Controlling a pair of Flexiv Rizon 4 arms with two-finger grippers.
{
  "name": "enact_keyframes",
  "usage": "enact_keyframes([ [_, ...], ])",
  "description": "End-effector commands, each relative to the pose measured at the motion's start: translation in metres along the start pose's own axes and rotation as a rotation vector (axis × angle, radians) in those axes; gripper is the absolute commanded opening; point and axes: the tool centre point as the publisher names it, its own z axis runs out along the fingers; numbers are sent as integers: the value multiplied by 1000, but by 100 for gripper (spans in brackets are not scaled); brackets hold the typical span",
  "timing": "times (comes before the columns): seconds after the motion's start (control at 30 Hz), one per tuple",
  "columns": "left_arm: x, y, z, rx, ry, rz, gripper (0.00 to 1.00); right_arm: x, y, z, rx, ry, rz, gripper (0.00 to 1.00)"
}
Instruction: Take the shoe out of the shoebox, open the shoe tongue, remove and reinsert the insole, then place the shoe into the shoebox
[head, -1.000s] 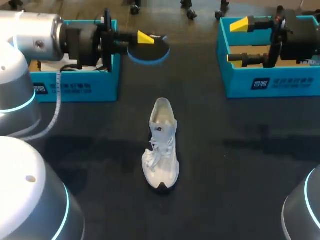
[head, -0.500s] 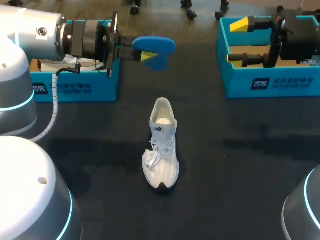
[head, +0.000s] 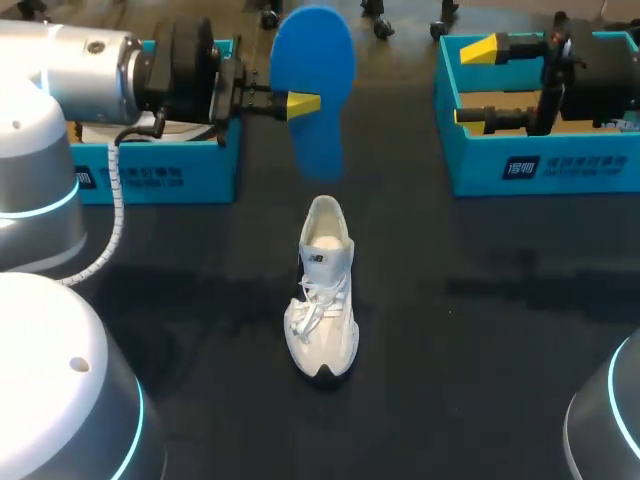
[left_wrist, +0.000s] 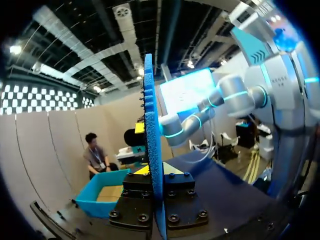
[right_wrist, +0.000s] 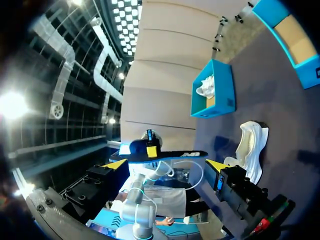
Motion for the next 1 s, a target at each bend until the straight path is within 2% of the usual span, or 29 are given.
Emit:
enact_keyframes([
  [0.03, -2, 2, 1, 151, -27, -895, 0, 0, 0, 1, -1, -2, 1, 100],
  [0.37, -2, 2, 1, 151, -27, -895, 0, 0, 0, 1, -1, -2, 1, 100],
  [0.4, -3, 3, 0, 134, -31, -1042, 0, 0, 0, 1, -1, -2, 1, 100],
  [0.6, -5, 15, 1, 64, -57, -1383, 0, 0, 0, 1, -1, -2, 1, 100],
  [0.63, -6, 17, 1, 75, -52, -1402, 0, 0, 0, 1, -1, -2, 1, 100],
  [0.8, -6, 26, 4, 30, -35, -1568, 0, 0, 0, 1, -1, -2, 1, 100],
  [0.93, -5, 32, 7, -46, 3, -1688, 0, 0, 0, 1, -1, -2, 1, 100],
  [1.0, -5, 35, 9, -56, 3, -1731, 0, 0, 0, 1, -1, -2, 1, 100],
])
